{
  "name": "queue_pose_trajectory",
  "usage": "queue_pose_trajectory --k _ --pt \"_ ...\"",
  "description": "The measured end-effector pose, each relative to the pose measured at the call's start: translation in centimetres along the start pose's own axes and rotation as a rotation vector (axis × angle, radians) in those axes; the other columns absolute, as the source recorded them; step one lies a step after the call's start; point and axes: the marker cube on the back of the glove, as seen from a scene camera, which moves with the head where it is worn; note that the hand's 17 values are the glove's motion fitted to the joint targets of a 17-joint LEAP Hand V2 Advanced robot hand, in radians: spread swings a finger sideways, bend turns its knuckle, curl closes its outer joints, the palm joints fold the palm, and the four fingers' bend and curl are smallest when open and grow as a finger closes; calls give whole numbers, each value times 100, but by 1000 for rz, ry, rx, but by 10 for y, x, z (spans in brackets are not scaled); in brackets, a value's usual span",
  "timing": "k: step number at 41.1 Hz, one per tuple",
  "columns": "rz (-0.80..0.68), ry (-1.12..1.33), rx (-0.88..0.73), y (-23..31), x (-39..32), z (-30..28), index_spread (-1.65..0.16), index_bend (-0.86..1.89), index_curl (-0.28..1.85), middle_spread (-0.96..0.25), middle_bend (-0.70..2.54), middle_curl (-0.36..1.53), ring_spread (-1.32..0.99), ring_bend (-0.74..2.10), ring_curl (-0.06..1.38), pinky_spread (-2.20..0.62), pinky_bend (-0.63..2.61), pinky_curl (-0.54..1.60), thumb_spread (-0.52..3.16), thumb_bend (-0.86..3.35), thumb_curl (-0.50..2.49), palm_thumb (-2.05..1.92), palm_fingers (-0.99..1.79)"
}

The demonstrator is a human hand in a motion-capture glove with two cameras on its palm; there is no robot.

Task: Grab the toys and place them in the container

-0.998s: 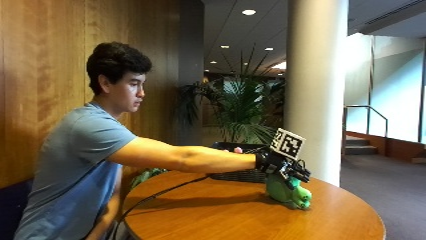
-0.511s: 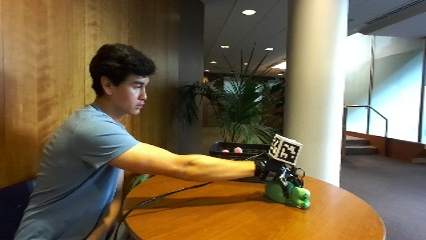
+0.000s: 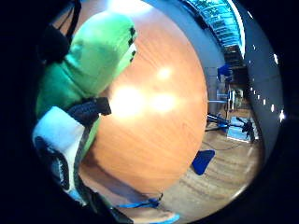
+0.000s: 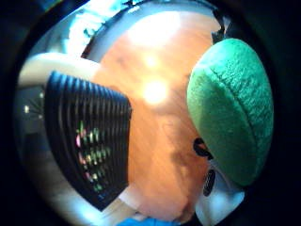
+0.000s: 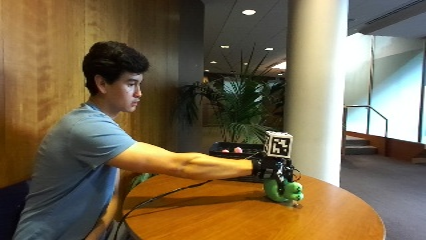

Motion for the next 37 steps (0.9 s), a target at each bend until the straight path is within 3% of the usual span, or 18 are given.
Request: queue_pose_trajectory --k 8,18,27,37 --pt "14 -23 -36 15 24 -14 -34 39 33 -29 54 42 -34 89 54 -26 104 26 94 21 63 79 74" --pt "254 61 10 35 49 -70 -36 42 39 -36 58 48 -39 92 57 -27 106 29 83 18 71 80 71" --pt "32 30 78 75 53 -146 -37 42 45 -40 60 54 -42 95 59 -27 109 31 78 15 76 79 67" --pt "-4 -12 182 106 10 -224 -38 39 50 -42 60 60 -43 98 61 -26 113 32 75 12 81 78 63"
